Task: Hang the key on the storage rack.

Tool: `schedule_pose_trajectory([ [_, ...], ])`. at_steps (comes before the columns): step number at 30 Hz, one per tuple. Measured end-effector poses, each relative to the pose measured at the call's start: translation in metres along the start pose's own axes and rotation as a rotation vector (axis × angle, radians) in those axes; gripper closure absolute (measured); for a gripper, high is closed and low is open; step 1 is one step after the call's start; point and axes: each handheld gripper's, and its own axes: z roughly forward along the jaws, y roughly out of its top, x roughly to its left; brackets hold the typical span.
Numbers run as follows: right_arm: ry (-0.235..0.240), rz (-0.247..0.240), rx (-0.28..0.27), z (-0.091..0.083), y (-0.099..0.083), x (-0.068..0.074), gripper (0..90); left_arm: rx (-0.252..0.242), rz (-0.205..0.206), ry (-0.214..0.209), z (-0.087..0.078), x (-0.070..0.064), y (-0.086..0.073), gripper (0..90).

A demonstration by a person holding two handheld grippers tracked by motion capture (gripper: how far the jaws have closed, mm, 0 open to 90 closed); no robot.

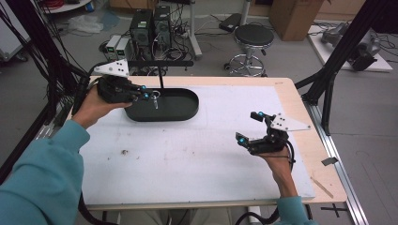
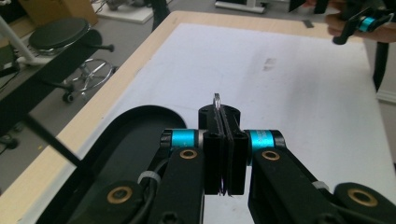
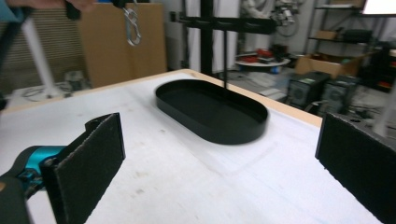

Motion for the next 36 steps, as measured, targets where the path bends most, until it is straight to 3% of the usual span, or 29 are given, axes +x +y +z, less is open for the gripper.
schedule_pose_trajectory([
  [6, -0.066, 0.012, 0.003, -0.012, -0.018, -0.002, 0.6, 0.014, -0.009, 0.037, -0.005, 0.013, 0.003, 88.1],
  [27, -0.170, 0.049, 0.023, -0.021, -0.058, -0.004, 0.6, 0.146, -0.009, 0.112, 0.003, 0.057, 0.018, 88.1],
  [36, -0.231, 0.008, -0.005, -0.024, -0.069, -0.001, 0.6, 0.190, -0.031, 0.142, 0.016, 0.072, 0.021, 88.1],
])
